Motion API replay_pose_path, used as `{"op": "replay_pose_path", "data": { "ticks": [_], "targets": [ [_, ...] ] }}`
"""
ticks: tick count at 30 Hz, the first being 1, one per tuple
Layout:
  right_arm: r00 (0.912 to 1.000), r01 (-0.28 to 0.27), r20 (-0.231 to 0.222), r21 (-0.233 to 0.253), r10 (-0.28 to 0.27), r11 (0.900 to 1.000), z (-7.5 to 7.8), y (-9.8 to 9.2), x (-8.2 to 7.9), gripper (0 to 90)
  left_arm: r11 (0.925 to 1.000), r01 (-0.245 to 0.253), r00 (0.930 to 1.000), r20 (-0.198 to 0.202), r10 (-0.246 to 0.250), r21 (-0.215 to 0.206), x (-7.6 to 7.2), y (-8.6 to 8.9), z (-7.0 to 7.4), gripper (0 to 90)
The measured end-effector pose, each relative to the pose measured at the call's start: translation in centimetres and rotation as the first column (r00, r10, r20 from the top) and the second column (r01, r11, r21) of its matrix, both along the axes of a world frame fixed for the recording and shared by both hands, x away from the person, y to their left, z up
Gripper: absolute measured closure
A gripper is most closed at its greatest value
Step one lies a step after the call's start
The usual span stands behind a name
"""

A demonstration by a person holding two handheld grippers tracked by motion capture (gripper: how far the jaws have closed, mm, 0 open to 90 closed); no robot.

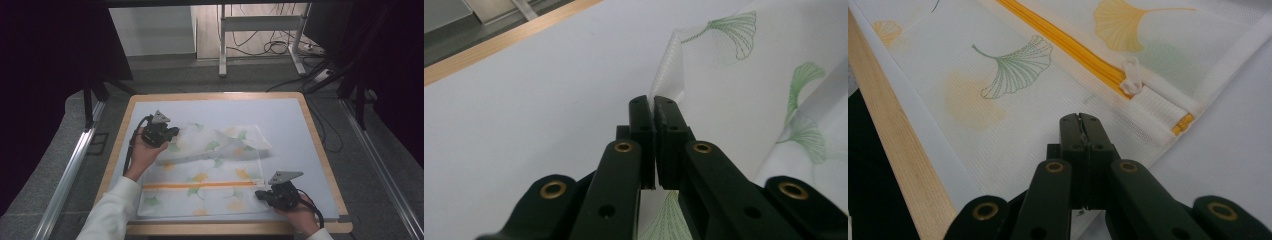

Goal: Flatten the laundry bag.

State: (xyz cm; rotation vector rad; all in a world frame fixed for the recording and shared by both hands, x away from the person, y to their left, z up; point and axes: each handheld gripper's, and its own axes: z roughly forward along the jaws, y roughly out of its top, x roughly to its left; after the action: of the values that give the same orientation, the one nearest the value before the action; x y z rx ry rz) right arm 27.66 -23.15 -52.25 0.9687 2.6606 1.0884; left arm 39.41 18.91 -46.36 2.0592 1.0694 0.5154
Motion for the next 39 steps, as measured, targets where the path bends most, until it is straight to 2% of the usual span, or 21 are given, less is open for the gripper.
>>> {"op": "replay_pose_path", "data": {
  "ticks": [3,8,12,16,18,23,25,26,28,29,30,31,33,35,36,37,39],
  "targets": [
    [1.0,0.0,0.0,0.0,0.0,1.0,0.0,0.0,0.0,89.1,0.9998,-0.022,0.9997,-0.014,0.022,0.004,0.5,0.6,-0.4,88.5],
    [1.0,0.0,-0.002,0.002,0.0,1.0,0.0,0.0,0.0,89.1,0.9983,-0.057,0.9978,-0.035,0.056,-0.013,1.6,1.9,-1.2,88.5],
    [1.0,0.0,-0.003,0.004,0.0,1.0,0.0,0.0,0.0,89.1,0.9976,-0.067,0.9965,-0.052,0.066,-0.017,2.1,2.3,-1.6,88.4],
    [1.0,-0.001,-0.005,0.005,0.001,1.0,0.0,-0.1,0.1,89.1,0.9979,-0.065,0.9963,-0.056,0.065,0.001,3.1,2.9,-1.4,88.4],
    [1.0,-0.002,-0.005,0.005,0.002,1.0,0.0,-0.1,0.1,89.1,0.9964,-0.082,0.9949,-0.057,0.083,0.023,4.0,3.1,-1.0,88.4],
    [1.0,-0.003,-0.006,0.008,0.003,1.0,0.0,-0.1,0.1,89.1,0.9924,-0.112,0.9922,-0.049,0.115,0.05,5.2,3.8,-0.7,88.2],
    [1.0,-0.002,-0.005,0.009,0.002,1.0,-0.1,-0.1,0.1,89.1,0.99,-0.133,0.9898,-0.046,0.135,0.047,5.7,4.3,-0.5,88.0],
    [1.0,-0.004,-0.006,0.009,0.004,1.0,-0.1,-0.1,0.1,89.1,0.9869,-0.152,0.9871,-0.041,0.155,0.053,6.1,4.8,-0.4,86.6],
    [1.0,-0.004,-0.007,0.01,0.004,1.0,-0.1,-0.1,0.1,89.1,0.9856,-0.163,0.9856,-0.038,0.165,0.046,6.3,5.0,-0.3,83.3],
    [1.0,-0.005,-0.007,0.01,0.005,1.0,-0.1,-0.1,0.1,89.1,0.9854,-0.167,0.985,-0.038,0.168,0.035,6.3,5.2,-0.2,76.6],
    [0.9999,-0.005,-0.009,0.011,0.005,1.0,-0.1,-0.1,0.1,89.1,0.9858,-0.168,0.9851,-0.036,0.168,0.014,6.3,5.4,0.0,62.5],
    [0.9999,-0.005,-0.009,0.011,0.005,1.0,-0.1,-0.1,0.1,89.1,0.9854,-0.17,0.9851,-0.028,0.17,-0.013,6.2,5.5,0.2,62.5],
    [0.9999,-0.005,-0.009,0.012,0.005,1.0,-0.1,-0.1,0.2,89.1,0.9869,-0.158,0.9874,-0.018,0.157,-0.035,5.7,5.6,0.7,53.9],
    [0.9999,-0.005,-0.009,0.013,0.005,1.0,-0.1,-0.2,0.2,89.1,0.9893,-0.141,0.99,-0.01,0.141,-0.038,5.2,5.5,1.0,52.1],
    [0.9999,-0.004,-0.01,0.012,0.004,1.0,-0.1,-0.1,0.2,89.1,0.9926,-0.115,0.9934,-0.014,0.114,-0.041,4.6,5.1,1.1,50.8],
    [0.9999,-0.004,-0.01,0.012,0.004,1.0,-0.1,-0.1,0.2,89.1,0.9926,-0.115,0.9934,-0.014,0.114,-0.041,4.6,5.1,1.1,50.2],
    [1.0,-0.004,-0.008,0.01,0.004,1.0,-0.1,-0.1,0.1,89.1,0.9951,-0.084,0.9963,-0.025,0.083,-0.053,4.0,4.6,1.0,49.5]
  ]
}}
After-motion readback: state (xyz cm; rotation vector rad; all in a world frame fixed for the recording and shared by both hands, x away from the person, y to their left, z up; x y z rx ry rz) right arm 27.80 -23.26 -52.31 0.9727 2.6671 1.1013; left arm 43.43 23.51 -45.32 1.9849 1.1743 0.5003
